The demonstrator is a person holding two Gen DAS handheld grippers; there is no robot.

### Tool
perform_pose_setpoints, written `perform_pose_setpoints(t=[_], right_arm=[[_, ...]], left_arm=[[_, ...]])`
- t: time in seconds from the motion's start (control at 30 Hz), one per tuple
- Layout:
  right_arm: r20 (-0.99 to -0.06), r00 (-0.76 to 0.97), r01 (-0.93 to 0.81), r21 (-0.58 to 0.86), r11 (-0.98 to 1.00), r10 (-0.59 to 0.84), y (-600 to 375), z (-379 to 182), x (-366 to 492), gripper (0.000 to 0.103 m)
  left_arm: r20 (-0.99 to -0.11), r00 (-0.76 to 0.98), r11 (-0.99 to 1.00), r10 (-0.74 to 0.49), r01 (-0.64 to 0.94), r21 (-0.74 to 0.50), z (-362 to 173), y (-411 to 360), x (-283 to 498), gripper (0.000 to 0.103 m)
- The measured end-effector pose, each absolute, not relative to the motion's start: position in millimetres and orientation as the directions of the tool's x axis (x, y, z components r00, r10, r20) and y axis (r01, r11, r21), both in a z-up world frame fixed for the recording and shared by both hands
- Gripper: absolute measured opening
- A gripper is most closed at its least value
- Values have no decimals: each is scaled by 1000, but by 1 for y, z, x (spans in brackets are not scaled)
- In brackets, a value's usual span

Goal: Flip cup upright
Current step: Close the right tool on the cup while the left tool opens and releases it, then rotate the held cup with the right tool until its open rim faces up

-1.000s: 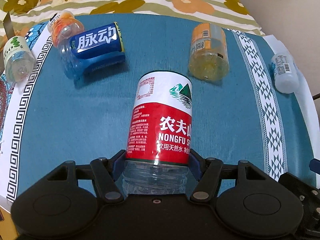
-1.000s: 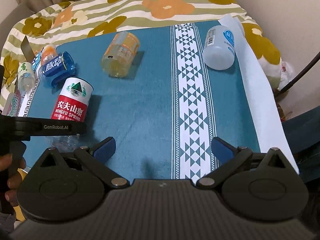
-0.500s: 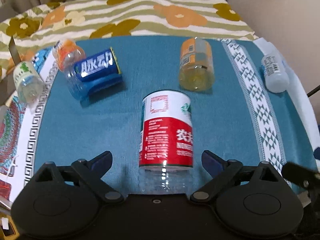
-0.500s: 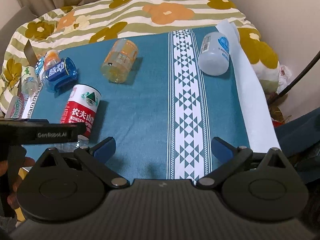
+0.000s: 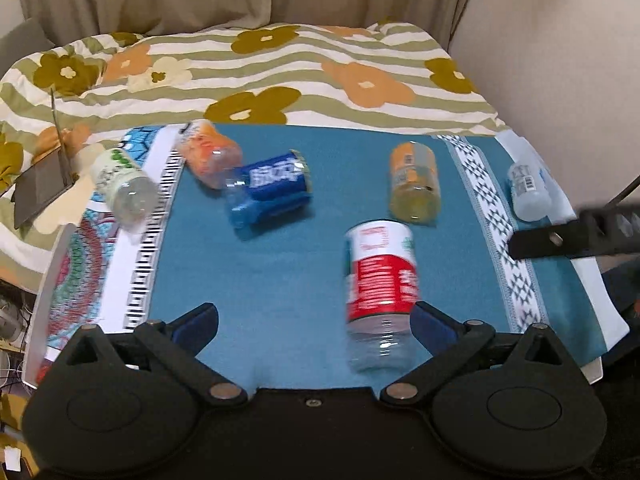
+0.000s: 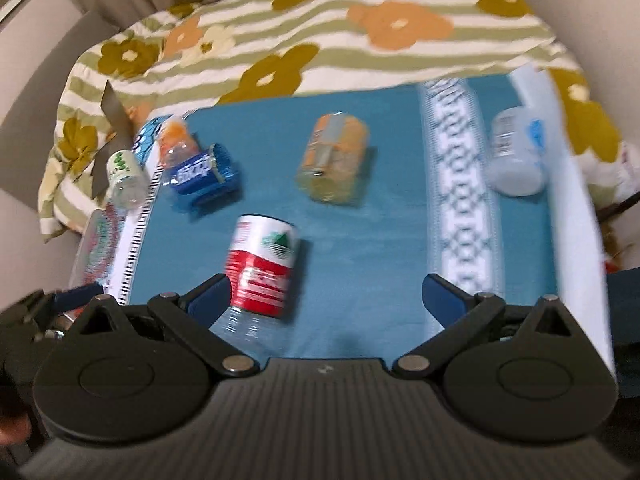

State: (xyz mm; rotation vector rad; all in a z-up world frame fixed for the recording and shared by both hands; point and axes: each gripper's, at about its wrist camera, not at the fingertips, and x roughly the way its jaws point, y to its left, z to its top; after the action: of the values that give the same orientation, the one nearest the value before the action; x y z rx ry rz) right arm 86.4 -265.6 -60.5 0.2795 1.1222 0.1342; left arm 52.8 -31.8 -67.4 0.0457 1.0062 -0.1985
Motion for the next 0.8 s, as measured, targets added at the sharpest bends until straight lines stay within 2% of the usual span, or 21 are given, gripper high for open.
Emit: perform_pose_setpoints(t=[0.3, 0.5, 0.57, 0.7, 0.8], right_arm=[[-930, 244, 93, 304, 948, 274, -215, -116, 167, 103], [-940, 185, 147, 314, 938, 285, -199, -143, 188, 98], [-938, 179, 174, 327, 929, 297, -198, -148, 190, 95], [-935, 161, 196, 345, 918, 317, -196, -154, 192, 77], [-935, 162, 198, 345, 918, 316, -195, -156, 192, 76]], left_arm=[[-851, 513, 990, -113, 135, -50, -79, 39, 52, 103], [-869, 484, 993, -104, 104, -62, -93, 71, 54, 103], [-872, 478, 993, -106, 95, -69, -95, 78, 55, 103], [-872, 476, 993, -112, 90, -78, -94, 85, 57, 103], [-870, 480, 992, -114, 99, -76, -92, 85, 58, 103]])
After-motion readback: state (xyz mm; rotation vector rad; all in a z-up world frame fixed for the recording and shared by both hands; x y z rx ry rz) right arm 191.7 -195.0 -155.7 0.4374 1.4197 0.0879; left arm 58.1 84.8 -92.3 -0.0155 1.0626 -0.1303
